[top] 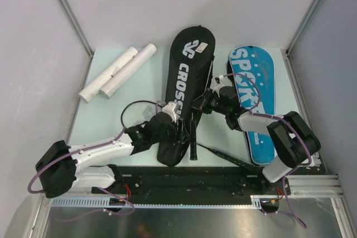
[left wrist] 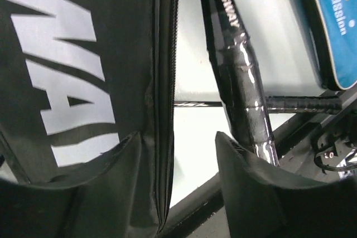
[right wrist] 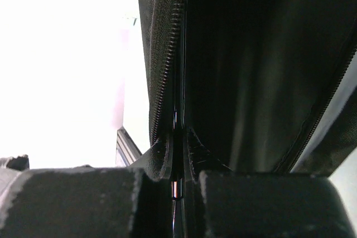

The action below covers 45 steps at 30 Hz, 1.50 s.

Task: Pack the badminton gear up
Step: Adjust the racket in the racket bag.

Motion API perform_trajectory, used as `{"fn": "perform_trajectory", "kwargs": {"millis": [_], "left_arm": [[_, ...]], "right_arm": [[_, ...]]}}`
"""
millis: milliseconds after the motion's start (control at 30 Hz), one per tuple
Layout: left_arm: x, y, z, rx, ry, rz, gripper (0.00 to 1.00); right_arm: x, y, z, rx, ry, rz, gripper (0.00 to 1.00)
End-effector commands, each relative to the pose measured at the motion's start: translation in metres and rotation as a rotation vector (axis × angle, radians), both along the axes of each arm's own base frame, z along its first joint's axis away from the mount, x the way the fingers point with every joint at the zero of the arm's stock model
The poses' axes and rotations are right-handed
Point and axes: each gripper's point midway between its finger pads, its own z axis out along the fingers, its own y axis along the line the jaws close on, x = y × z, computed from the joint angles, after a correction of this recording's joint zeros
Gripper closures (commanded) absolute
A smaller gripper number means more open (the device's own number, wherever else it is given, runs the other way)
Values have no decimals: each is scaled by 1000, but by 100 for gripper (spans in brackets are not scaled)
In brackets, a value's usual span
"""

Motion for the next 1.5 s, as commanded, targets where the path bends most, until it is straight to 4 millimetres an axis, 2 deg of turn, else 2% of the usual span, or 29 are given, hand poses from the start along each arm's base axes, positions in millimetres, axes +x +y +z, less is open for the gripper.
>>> {"fn": "perform_trajectory", "kwargs": {"millis": [0, 67, 133, 200, 267, 300, 367, 467, 500, 600, 667, 700, 767, 800, 833, 867, 967, 1033, 1100, 1233, 1300, 1333, 1433, 1467], "left_arm": [[1, -3, 4, 60, -75, 20, 46], [7, 4, 6, 115, -119, 67, 47], [7, 4, 8, 158, -135, 66, 40], [12, 6, -2, 232, -135, 88, 37], [16, 7, -2, 282, -140, 113, 37], [18, 8, -11, 327, -136, 118, 38], [20, 8, -15, 364, -132, 128, 40], [25, 7, -19, 402, -135, 134, 60], [24, 5, -19, 400, -133, 120, 75], [26, -6, -3, 352, -144, 111, 100], [23, -13, 8, 298, -123, 83, 100], [22, -17, 14, 263, -110, 86, 100], [13, -28, 24, 192, -66, 37, 100], [11, -32, 29, 163, -46, 26, 100], [8, -36, 33, 129, -21, 10, 100], [-5, -44, 37, 71, 39, -44, 100], [-19, -57, 47, -18, 86, -121, 100], [-22, -60, 62, -67, 72, -144, 100], [-26, -63, 79, -130, 54, -169, 100], [-31, -74, 92, -198, 71, -199, 100], [-35, -83, 99, -253, 85, -233, 100], [-35, -86, 98, -257, 92, -235, 100], [-33, -88, 96, -273, 106, -227, 100], [-27, -84, 95, -276, 114, -202, 100]], "right_arm": [[11, -6, 37, 47, -86, -66, 100], [10, -8, 34, 41, -71, -64, 100], [10, -11, 36, 38, -69, -76, 100], [11, -12, 37, 40, -63, -85, 100], [11, -14, 38, 42, -50, -101, 100], [11, -15, 37, 38, -41, -112, 100], [13, -20, 38, 38, -19, -142, 100], [14, -25, 37, 30, 2, -175, 100], [14, -27, 38, 27, 1, -182, 100], [16, -33, 40, 20, -1, -203, 100], [19, -39, 39, -14, -18, -228, 100], [19, -41, 44, -16, -37, -233, 100], [22, -53, 38, -66, -33, -288, 100], [25, -60, 43, -87, -60, -315, 100], [34, -73, 40, -125, -73, -401, 100], [38, -79, 37, -153, -79, -443, 100], [53, -89, 25, -195, -86, -522, 100], [61, -95, 18, -216, -79, -579, 100], [64, -95, 22, -227, -106, -616, 100], [68, -87, 20, -269, -91, -661, 100], [72, -83, 29, -291, -102, -689, 100], [73, -86, 29, -310, -103, -716, 100], [75, -71, 25, -327, -104, -665, 100], [76, -67, 25, -342, -120, -630, 93]]}}
